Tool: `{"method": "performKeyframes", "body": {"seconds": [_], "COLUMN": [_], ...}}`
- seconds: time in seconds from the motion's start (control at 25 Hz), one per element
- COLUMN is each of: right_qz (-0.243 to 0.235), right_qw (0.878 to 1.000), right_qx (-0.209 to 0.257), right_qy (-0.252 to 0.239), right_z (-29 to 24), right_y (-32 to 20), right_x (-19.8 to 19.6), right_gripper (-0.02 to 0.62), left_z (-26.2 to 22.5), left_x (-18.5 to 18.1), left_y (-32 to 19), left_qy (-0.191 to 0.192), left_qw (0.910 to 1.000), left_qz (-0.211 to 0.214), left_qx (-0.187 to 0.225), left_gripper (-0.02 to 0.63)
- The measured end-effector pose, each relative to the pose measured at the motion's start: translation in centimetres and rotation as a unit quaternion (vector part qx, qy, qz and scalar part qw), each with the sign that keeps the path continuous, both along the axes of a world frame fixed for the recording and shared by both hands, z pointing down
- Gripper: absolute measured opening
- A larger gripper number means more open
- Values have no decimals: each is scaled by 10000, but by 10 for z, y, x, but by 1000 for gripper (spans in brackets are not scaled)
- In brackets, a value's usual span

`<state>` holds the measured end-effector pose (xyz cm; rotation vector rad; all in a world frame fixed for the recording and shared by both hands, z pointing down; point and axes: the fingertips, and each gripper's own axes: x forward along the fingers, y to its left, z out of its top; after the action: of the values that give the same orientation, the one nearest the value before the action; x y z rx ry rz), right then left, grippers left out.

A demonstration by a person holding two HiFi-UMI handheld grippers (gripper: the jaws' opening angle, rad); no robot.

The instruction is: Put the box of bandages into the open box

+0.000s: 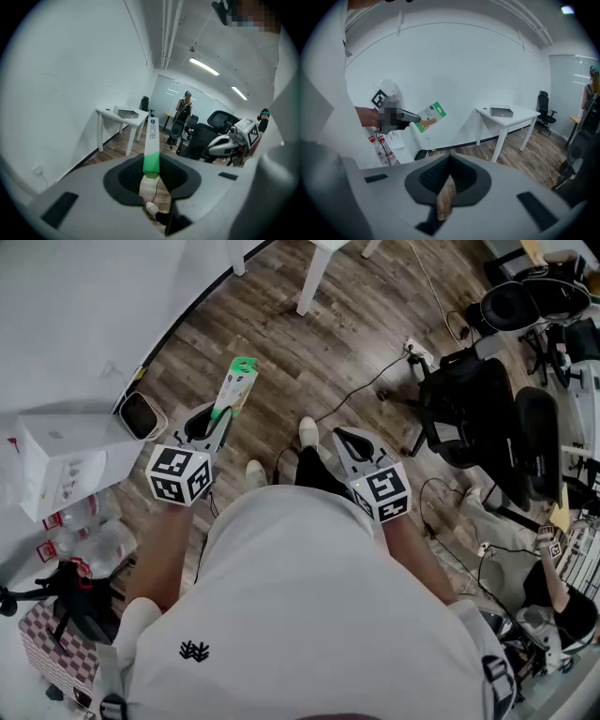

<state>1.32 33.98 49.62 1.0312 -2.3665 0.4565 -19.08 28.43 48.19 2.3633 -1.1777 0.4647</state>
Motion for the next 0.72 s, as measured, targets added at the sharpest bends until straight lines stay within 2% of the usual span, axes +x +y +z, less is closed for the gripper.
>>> {"method": "performKeyframes", "body": {"seconds": [0.32, 0.44, 0.72], "right_qz": [-427, -523, -597], "right_qw": [9979, 9970, 9966], "right_qx": [207, 294, 308], "right_qy": [-438, -496, -478], "right_z": [-7, -10, 3], "right_y": [-76, -101, -148], "right_x": [38, 57, 91], "right_gripper": [14, 92, 92], "left_z": [-13, -20, -28], "left_x": [55, 74, 95], "left_y": [-61, -86, -144], "left_qy": [-134, -199, -106], "left_qw": [9995, 9992, 9977], "left_qz": [-276, -349, -662], "left_qx": [-51, -1, 53], "left_gripper": [92, 92, 92]}}
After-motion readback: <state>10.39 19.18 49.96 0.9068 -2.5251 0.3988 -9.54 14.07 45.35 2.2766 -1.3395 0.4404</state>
